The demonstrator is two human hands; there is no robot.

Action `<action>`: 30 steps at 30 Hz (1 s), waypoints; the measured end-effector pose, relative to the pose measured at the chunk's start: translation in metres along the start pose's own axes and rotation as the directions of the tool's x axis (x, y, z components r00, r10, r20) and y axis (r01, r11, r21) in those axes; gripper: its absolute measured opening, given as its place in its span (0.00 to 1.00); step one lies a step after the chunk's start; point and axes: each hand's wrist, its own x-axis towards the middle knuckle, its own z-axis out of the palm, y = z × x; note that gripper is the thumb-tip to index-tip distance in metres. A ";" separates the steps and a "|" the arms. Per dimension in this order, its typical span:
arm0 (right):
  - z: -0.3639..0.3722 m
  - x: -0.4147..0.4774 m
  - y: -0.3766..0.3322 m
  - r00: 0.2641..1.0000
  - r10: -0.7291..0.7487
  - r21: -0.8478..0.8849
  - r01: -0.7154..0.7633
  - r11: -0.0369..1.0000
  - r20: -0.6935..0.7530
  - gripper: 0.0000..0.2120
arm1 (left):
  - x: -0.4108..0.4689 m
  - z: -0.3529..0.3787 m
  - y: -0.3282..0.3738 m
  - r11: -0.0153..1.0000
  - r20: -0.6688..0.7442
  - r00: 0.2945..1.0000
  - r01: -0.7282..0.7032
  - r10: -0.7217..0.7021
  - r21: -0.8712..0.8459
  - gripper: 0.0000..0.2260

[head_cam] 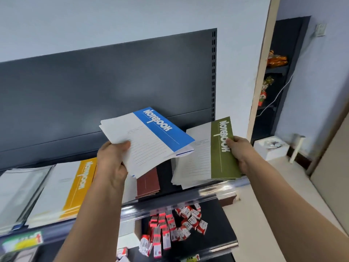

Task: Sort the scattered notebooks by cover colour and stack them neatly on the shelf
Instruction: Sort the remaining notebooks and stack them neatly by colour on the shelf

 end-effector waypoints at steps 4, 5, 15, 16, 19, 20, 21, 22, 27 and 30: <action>0.013 0.020 -0.002 0.992 -0.129 -0.329 0.125 0.936 0.011 0.12 | 0.000 -0.018 0.002 1.000 -0.014 1.000 0.017 -0.017 0.021 0.18; 0.013 0.026 -0.003 0.985 -0.175 -0.455 0.155 0.877 -0.002 0.13 | -0.001 -0.022 0.001 0.999 -0.016 1.000 0.010 -0.010 0.031 0.18; 0.038 0.029 0.012 0.942 -0.308 -0.945 0.211 0.249 0.130 0.15 | -0.001 -0.038 -0.001 0.990 -0.048 0.999 0.014 -0.007 0.142 0.17; 0.045 0.025 0.013 0.922 -0.332 -0.916 0.298 0.271 0.201 0.16 | -0.001 -0.038 0.000 0.989 -0.046 0.999 0.020 -0.014 0.148 0.17; 0.067 0.000 0.005 0.911 -0.277 -0.628 0.412 0.660 0.307 0.19 | 0.003 -0.036 0.002 0.987 0.001 0.999 0.044 -0.045 0.151 0.17; 0.073 -0.012 0.000 0.921 -0.176 -0.440 0.325 0.837 0.347 0.19 | 0.003 -0.035 0.003 0.986 0.025 0.998 0.053 -0.057 0.155 0.17; 0.077 -0.022 -0.004 0.910 -0.062 -0.287 0.193 0.938 0.410 0.20 | 0.004 -0.034 0.004 0.985 0.044 0.997 0.062 -0.070 0.162 0.17; 0.080 -0.030 -0.007 0.887 0.009 -0.213 0.102 0.972 0.463 0.21 | 0.004 -0.033 0.005 0.983 0.062 0.995 0.067 -0.079 0.173 0.17; 0.089 -0.039 0.000 0.895 -0.048 -0.281 0.190 0.941 0.444 0.22 | 0.006 -0.028 0.000 0.950 0.090 0.995 0.008 -0.038 0.313 0.14; 0.101 -0.044 0.008 0.898 -0.070 -0.398 0.262 0.879 0.435 0.16 | 0.011 -0.033 -0.010 0.882 0.081 0.997 -0.050 0.014 0.468 0.17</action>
